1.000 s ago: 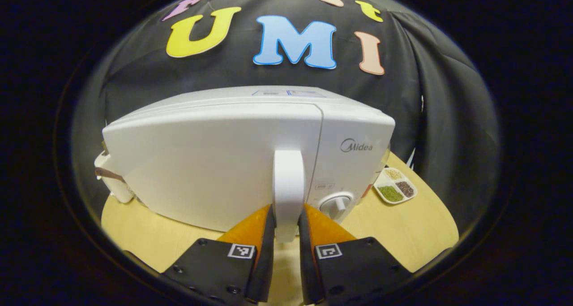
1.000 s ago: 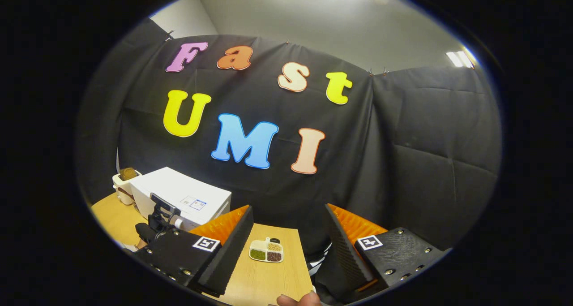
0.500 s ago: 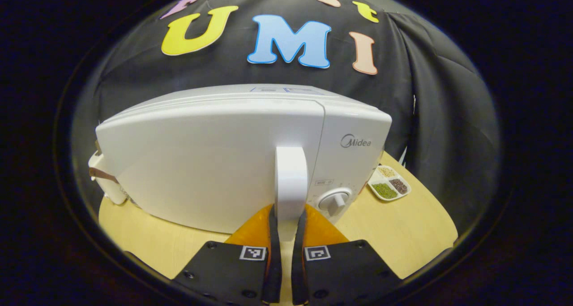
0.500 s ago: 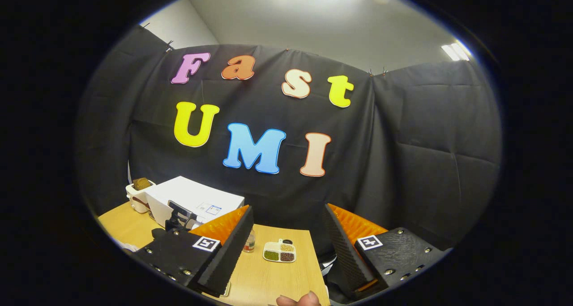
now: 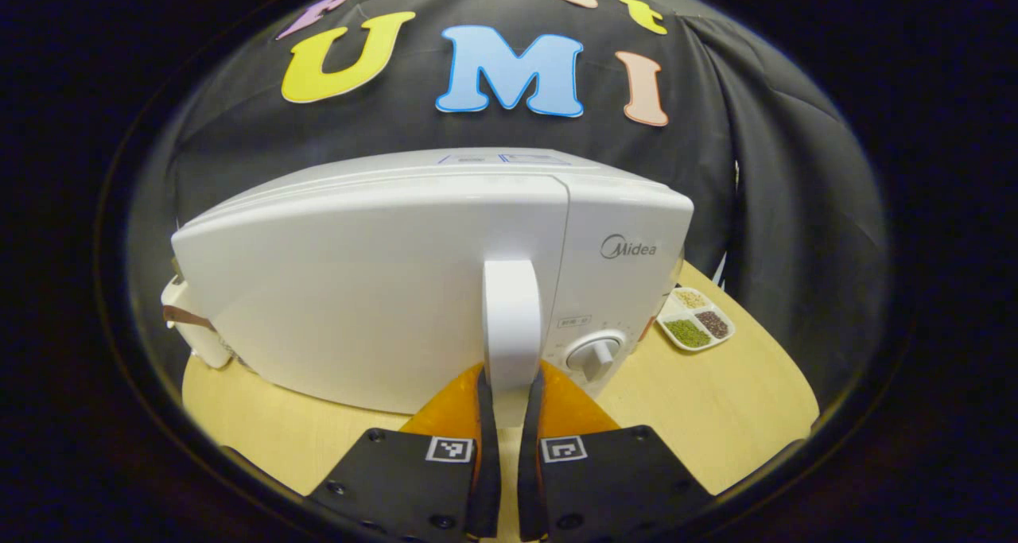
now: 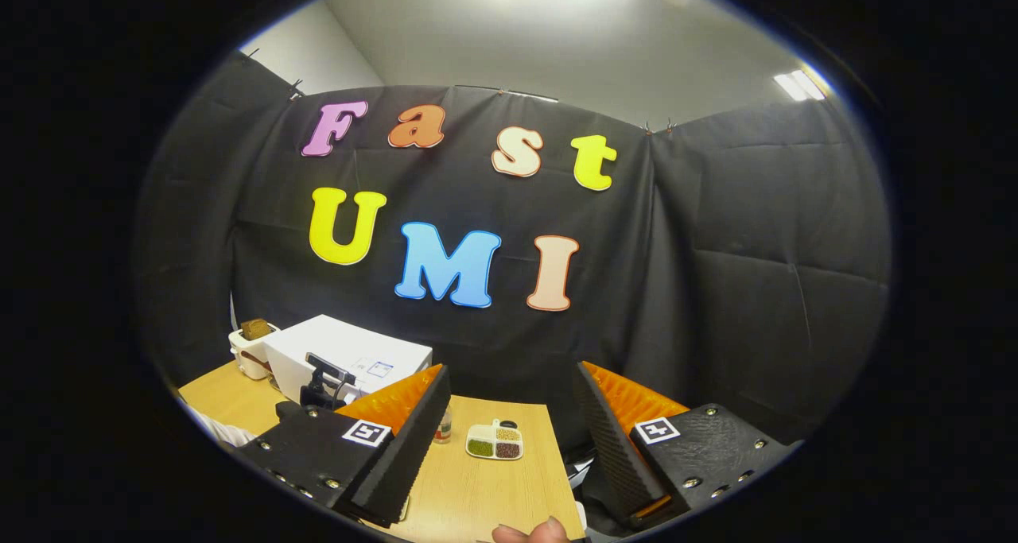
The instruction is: Open the microwave oven with the left hand, put the food in, and close the microwave oven.
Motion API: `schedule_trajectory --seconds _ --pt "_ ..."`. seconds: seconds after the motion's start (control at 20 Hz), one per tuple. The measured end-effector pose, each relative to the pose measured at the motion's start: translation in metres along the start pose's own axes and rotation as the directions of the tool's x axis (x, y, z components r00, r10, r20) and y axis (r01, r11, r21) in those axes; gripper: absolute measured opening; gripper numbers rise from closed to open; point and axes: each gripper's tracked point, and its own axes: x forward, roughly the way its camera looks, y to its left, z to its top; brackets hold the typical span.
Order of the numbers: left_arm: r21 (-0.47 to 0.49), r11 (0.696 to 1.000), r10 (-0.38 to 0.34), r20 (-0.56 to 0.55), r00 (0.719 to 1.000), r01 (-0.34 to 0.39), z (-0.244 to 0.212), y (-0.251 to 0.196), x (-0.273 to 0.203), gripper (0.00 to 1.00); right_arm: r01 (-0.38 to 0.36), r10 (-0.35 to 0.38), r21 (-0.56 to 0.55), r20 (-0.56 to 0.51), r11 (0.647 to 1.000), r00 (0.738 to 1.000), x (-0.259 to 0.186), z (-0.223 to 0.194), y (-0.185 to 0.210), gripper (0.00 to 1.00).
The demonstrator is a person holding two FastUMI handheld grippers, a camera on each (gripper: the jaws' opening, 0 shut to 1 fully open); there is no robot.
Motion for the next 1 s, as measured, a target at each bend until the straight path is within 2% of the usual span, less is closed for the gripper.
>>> schedule_trajectory --seconds 0.3,0.35,0.55,0.7,0.8,0.85,1.0 --pt "-0.003 1.0 0.012 -0.002 1.0 -0.012 0.0 0.0 -0.002 0.15 -0.015 0.016 0.015 -0.041 1.0 0.999 0.005 -0.017 -0.004 0.96" --pt "-0.012 1.0 0.016 -0.022 1.0 -0.016 -0.008 0.0 -0.007 0.17 -0.022 0.023 0.02 -0.046 1.0 0.999 0.007 -0.019 -0.004 0.96" --pt "-0.016 0.999 0.045 0.073 0.996 -0.044 -0.043 0.017 -0.08 0.17 -0.06 0.063 0.046 -0.051 0.997 0.997 0.018 -0.027 0.005 0.96" --pt "-0.02 0.997 0.077 0.065 0.995 -0.076 -0.076 0.044 -0.135 0.14 -0.13 0.135 0.062 -0.076 0.99 0.988 0.029 -0.04 0.03 0.96" --pt "-0.036 0.994 0.103 0.052 0.993 -0.101 -0.093 0.065 -0.165 0.17 -0.198 0.203 0.065 -0.08 0.978 0.976 0.037 -0.045 0.056 0.96" --pt "-0.044 0.991 0.125 0.047 0.991 -0.123 -0.101 0.078 -0.179 0.14 -0.226 0.231 0.058 -0.082 0.972 0.97 0.042 -0.048 0.068 0.95" --pt "-0.064 0.98 0.193 0.032 0.981 -0.19 -0.12 0.116 -0.214 0.17 -0.301 0.303 0.034 -0.111 0.953 0.946 0.05 -0.064 0.108 0.96"
